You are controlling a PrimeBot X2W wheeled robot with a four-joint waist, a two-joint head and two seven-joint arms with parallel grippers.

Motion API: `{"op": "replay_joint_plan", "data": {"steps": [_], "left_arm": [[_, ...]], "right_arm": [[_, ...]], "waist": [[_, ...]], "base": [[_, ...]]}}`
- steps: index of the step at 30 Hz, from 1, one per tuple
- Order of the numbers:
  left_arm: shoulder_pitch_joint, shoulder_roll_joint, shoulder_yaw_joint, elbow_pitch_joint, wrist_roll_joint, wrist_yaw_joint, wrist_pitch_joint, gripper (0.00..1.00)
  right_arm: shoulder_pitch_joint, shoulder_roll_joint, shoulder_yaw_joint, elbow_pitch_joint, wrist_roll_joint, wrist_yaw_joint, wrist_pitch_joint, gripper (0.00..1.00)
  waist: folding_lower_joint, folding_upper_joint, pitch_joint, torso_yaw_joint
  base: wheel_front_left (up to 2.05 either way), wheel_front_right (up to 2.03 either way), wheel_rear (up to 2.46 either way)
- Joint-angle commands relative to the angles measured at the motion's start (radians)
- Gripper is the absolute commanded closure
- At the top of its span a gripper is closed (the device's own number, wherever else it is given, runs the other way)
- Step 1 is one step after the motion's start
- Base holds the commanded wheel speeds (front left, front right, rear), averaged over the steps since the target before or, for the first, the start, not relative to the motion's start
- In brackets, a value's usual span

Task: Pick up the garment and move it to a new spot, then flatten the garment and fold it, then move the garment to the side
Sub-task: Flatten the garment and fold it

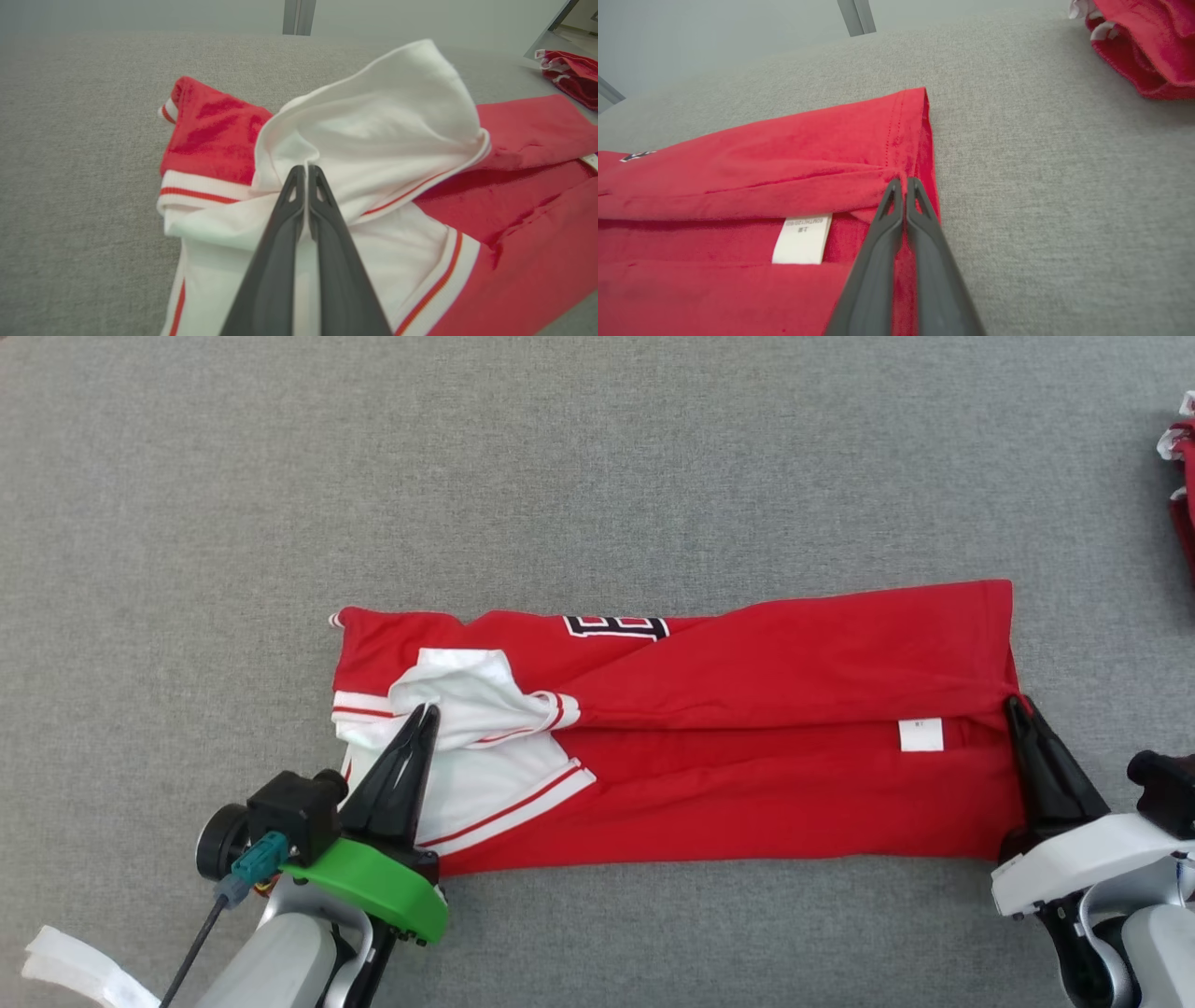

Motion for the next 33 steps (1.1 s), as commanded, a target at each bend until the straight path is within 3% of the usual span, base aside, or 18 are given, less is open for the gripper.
{"op": "replay_joint_plan", "data": {"steps": [1,8,13,20,33], "left_arm": [[0.023,0.001,0.009,0.008,-0.007,0.006,-0.003,0.00],[0.086,-0.028,0.123,-0.083,0.024,0.074,-0.003,0.00],[0.146,-0.037,0.207,-0.200,0.104,0.120,-0.002,0.00],[0.193,-0.034,0.249,-0.275,0.187,0.190,-0.001,0.00],[0.226,-0.024,0.244,-0.301,0.190,0.222,0.013,0.00]], "right_arm": [[0.021,0.011,-0.001,-0.013,0.000,-0.001,-0.003,0.00],[0.086,0.061,-0.033,-0.115,-0.080,-0.001,-0.024,0.00],[0.110,0.106,-0.078,-0.208,-0.152,-0.001,0.006,0.00],[0.127,0.138,-0.090,-0.315,-0.212,-0.001,0.061,0.00],[0.142,0.152,-0.092,-0.360,-0.220,-0.001,0.082,0.00]], "waist": [[0.0000,-0.0001,-0.010,-0.009],[0.0000,-0.0001,-0.045,-0.037],[0.0000,-0.0001,-0.087,-0.051],[0.0000,-0.0001,-0.131,-0.063],[0.0000,-0.0001,-0.138,-0.065]], "base": [[0.00,0.00,0.00],[0.00,0.00,0.00],[0.00,0.00,0.00],[0.00,0.00,0.00],[0.00,0.00,0.00]]}}
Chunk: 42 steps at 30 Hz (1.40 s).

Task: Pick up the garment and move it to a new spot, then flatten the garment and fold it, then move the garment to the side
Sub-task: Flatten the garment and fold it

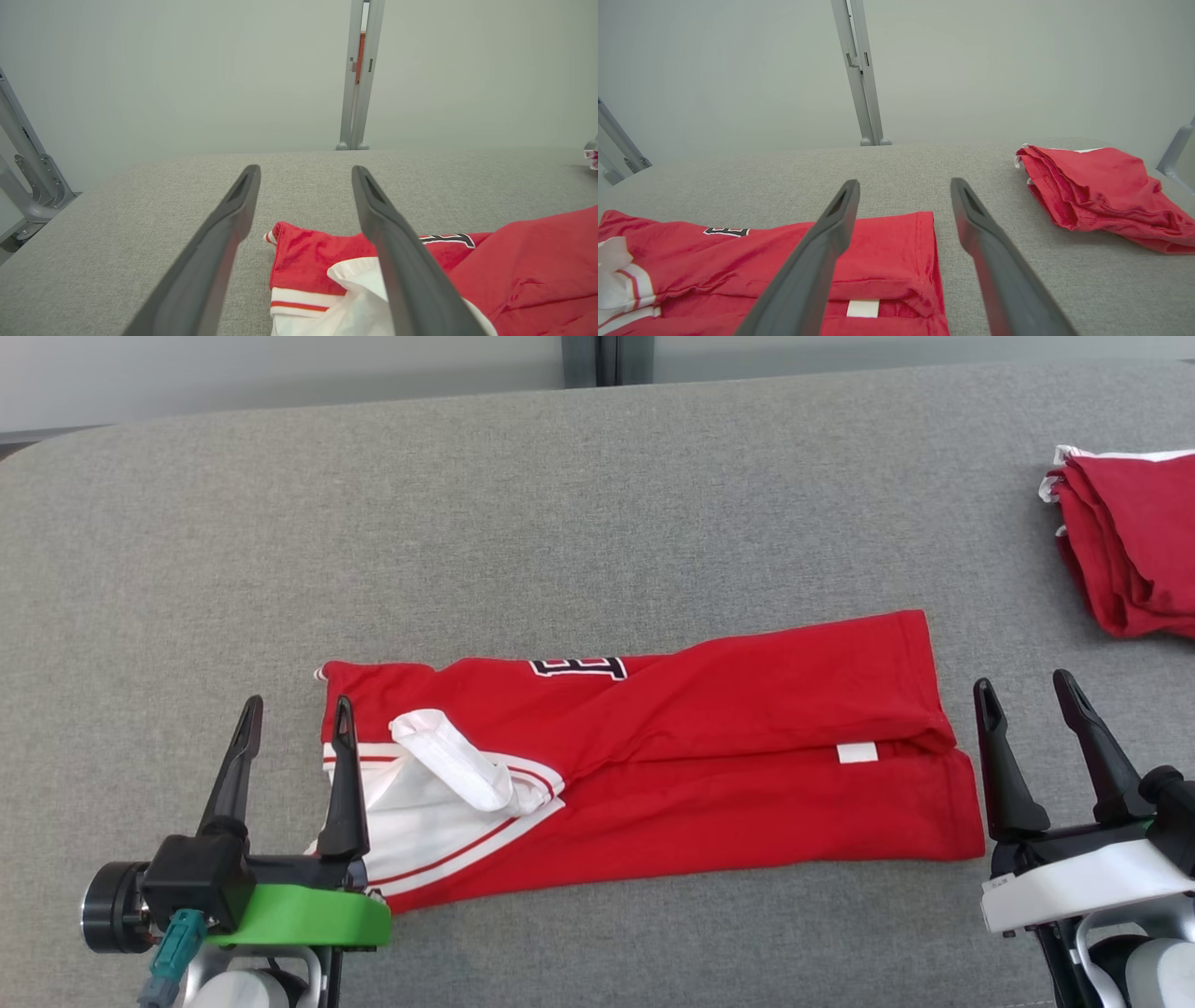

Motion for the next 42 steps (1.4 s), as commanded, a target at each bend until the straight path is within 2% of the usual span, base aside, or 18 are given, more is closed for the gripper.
{"op": "replay_joint_plan", "data": {"steps": [1,12,19,25,30,32,33,37,42], "left_arm": [[0.012,0.007,-0.001,-0.003,-0.003,0.003,0.002,0.00],[-0.051,-0.005,-0.010,-0.030,0.009,-0.012,-0.005,0.00],[-0.094,-0.019,-0.026,-0.025,0.024,-0.032,-0.009,0.00],[-0.104,-0.032,-0.034,-0.017,0.031,-0.036,-0.012,0.00],[-0.095,-0.037,-0.030,-0.010,0.030,-0.039,-0.014,0.00],[-0.090,-0.038,-0.027,-0.005,0.028,-0.039,-0.012,0.00],[-0.087,-0.038,-0.027,-0.002,0.028,-0.040,-0.013,0.00],[-0.068,-0.039,-0.024,0.011,0.024,-0.039,-0.013,0.00],[-0.042,-0.041,-0.029,0.025,0.020,-0.035,-0.013,0.00]], "right_arm": [[0.008,-0.001,-0.003,-0.005,-0.002,0.000,0.000,0.00],[-0.053,-0.027,0.006,0.049,0.025,0.000,0.004,0.00],[-0.116,-0.051,0.026,0.217,0.053,0.000,-0.012,0.00],[-0.133,-0.052,0.028,0.381,0.089,0.000,-0.026,0.00],[-0.125,-0.046,0.077,0.482,0.127,0.000,-0.018,0.00],[-0.135,-0.050,0.101,0.495,0.147,0.000,-0.028,0.76],[-0.139,-0.052,0.113,0.495,0.156,0.000,-0.036,1.00],[-0.160,-0.081,0.120,0.481,0.182,0.000,-0.088,1.00],[-0.111,-0.117,0.062,0.448,0.214,-0.001,-0.116,1.00]], "waist": [[0.0000,0.0000,0.002,0.001],[0.0000,0.0000,0.091,0.021],[0.0000,0.0000,0.150,0.041],[0.0000,0.0000,0.152,0.052],[0.0000,0.0000,0.140,0.050],[0.0000,0.0000,0.131,0.046],[0.0000,0.0000,0.126,0.045],[0.0000,0.0000,0.089,0.038],[0.0000,0.0000,0.034,0.045]], "base": [[0.00,0.00,0.00],[0.00,0.00,0.00],[0.00,0.00,0.00],[0.00,0.00,0.00],[0.00,0.00,0.00],[0.00,0.00,0.00],[0.00,0.00,0.00],[0.00,0.00,0.00],[0.00,0.00,0.00]]}}
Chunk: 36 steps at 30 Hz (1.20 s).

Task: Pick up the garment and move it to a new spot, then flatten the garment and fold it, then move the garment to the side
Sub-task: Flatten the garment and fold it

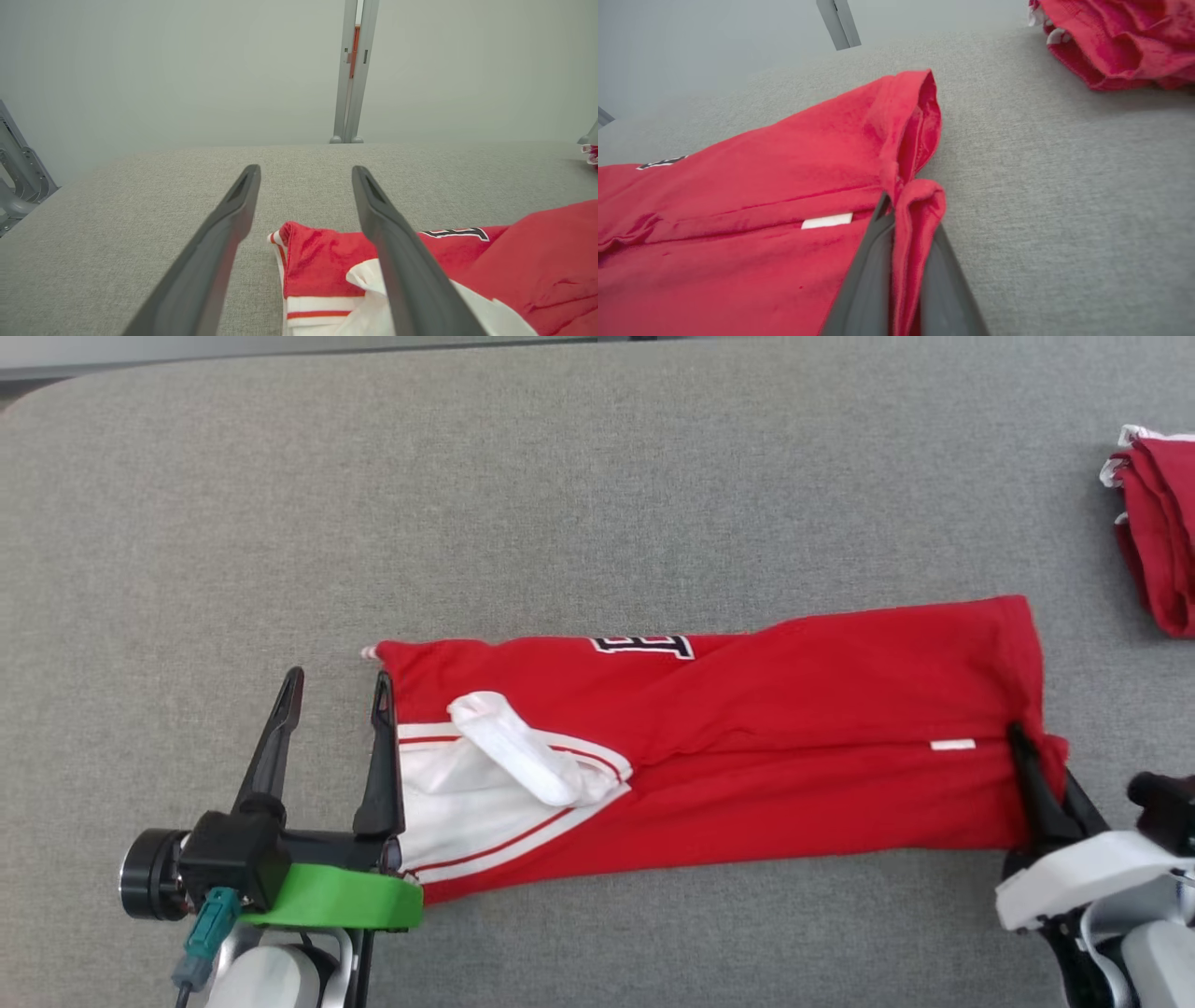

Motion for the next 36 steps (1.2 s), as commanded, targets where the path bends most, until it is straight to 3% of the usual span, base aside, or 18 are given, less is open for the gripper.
{"op": "replay_joint_plan", "data": {"steps": [1,6,10,16,20,28,36], "left_arm": [[0.023,0.000,-0.001,0.006,-0.006,0.003,-0.004,0.00],[0.054,-0.003,-0.006,0.018,-0.017,0.010,0.001,0.00],[0.072,0.002,-0.003,0.025,-0.026,0.011,0.001,0.00],[0.077,0.001,-0.006,0.028,-0.033,0.016,0.002,0.00],[0.078,0.002,-0.008,0.027,-0.034,0.019,0.003,0.00],[0.041,-0.001,-0.015,0.024,-0.025,0.017,0.004,0.00],[0.017,-0.013,-0.026,0.049,-0.025,0.010,0.002,0.00]], "right_arm": [[0.040,-0.022,-0.028,-0.007,0.009,-0.001,-0.006,1.00],[0.133,-0.062,-0.131,-0.050,-0.010,-0.001,0.034,1.00],[0.144,-0.063,-0.146,-0.134,-0.036,-0.001,0.078,1.00],[0.093,-0.022,-0.052,-0.319,-0.079,-0.001,0.193,1.00],[0.036,0.041,0.077,-0.371,-0.075,-0.001,0.249,1.00],[-0.101,0.179,0.356,-0.225,0.007,-0.001,0.201,1.00],[-0.226,0.203,0.561,-0.007,0.130,-0.001,0.101,1.00]], "waist": [[0.0000,0.0000,-0.045,0.005],[0.0000,0.0000,-0.103,0.019],[0.0000,0.0000,-0.132,0.023],[0.0000,0.0000,-0.163,0.035],[0.0000,0.0000,-0.172,0.048],[0.0000,0.0000,-0.141,0.090],[0.0000,0.0000,-0.098,0.132]], "base": [[0.00,0.00,0.00],[0.00,0.00,0.00],[0.00,0.00,0.00],[0.00,0.00,0.00],[0.00,0.00,0.00],[0.00,0.00,0.00],[0.00,0.00,0.00]]}}
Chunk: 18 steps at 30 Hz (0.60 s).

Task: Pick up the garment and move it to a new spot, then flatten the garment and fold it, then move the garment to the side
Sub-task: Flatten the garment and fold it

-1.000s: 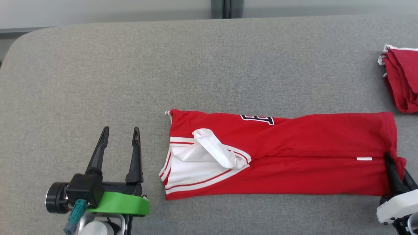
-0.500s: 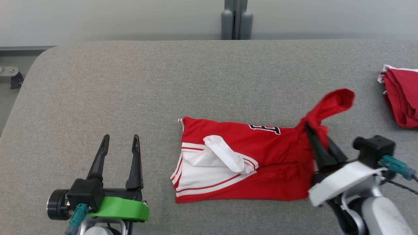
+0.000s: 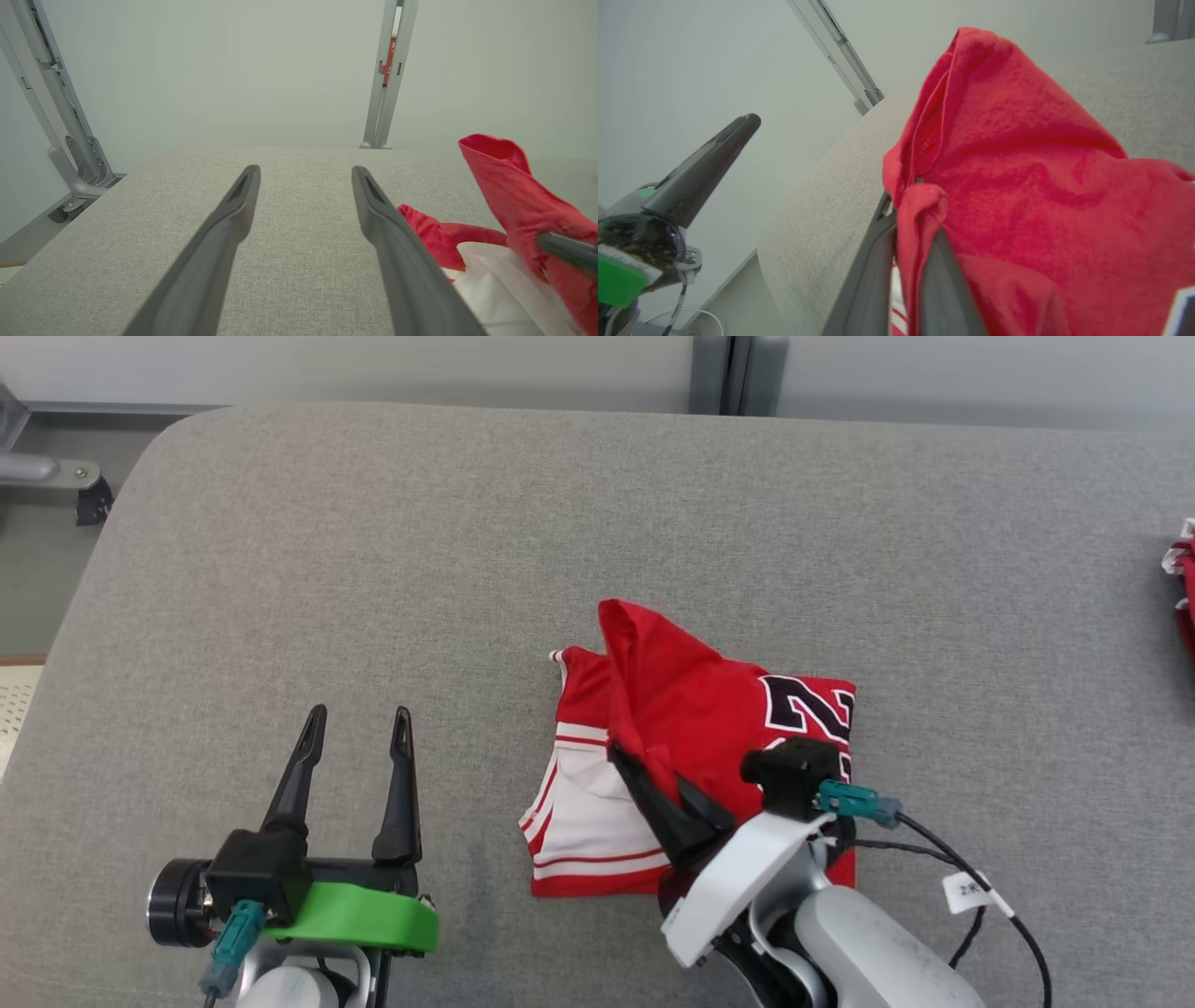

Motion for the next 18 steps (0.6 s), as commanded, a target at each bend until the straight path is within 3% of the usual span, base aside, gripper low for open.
{"op": "replay_joint_plan", "data": {"steps": [1,3,4,5,6,13,18], "left_arm": [[-0.017,-0.003,0.001,0.008,0.000,-0.001,-0.003,0.00],[-0.021,-0.006,0.000,0.013,0.003,0.000,-0.004,0.00],[-0.023,-0.006,-0.001,0.015,0.003,0.000,-0.005,0.00],[-0.024,-0.007,-0.001,0.017,0.004,0.000,-0.005,0.00],[-0.024,-0.007,0.000,0.019,0.004,0.000,-0.005,0.00],[-0.030,-0.009,0.006,0.036,0.009,0.006,-0.007,0.00],[-0.016,-0.004,0.025,0.034,0.001,0.015,-0.009,0.00]], "right_arm": [[-0.029,0.001,0.033,0.027,0.029,0.000,-0.022,1.00],[-0.058,-0.001,0.070,0.068,0.064,0.000,-0.049,1.00],[-0.071,-0.001,0.087,0.086,0.074,0.000,-0.060,0.94],[-0.085,0.000,0.105,0.106,0.086,0.000,-0.076,0.52],[-0.098,0.000,0.116,0.122,0.091,0.000,-0.092,0.00],[-0.180,0.000,0.150,0.159,0.064,0.000,-0.177,0.00],[-0.162,-0.001,-0.001,0.121,-0.011,0.000,-0.188,0.00]], "waist": [[0.0000,0.0000,0.020,0.018],[0.0000,0.0000,0.027,0.021],[0.0000,0.0000,0.029,0.022],[0.0000,0.0000,0.031,0.022],[0.0000,0.0000,0.032,0.021],[0.0000,0.0000,0.032,0.000],[0.0000,0.0000,0.013,-0.031]], "base": [[0.00,0.00,0.00],[0.00,0.00,0.00],[0.00,0.00,0.00],[0.00,0.00,0.00],[0.00,0.00,0.00],[0.00,0.00,0.00],[0.00,0.00,0.00]]}}
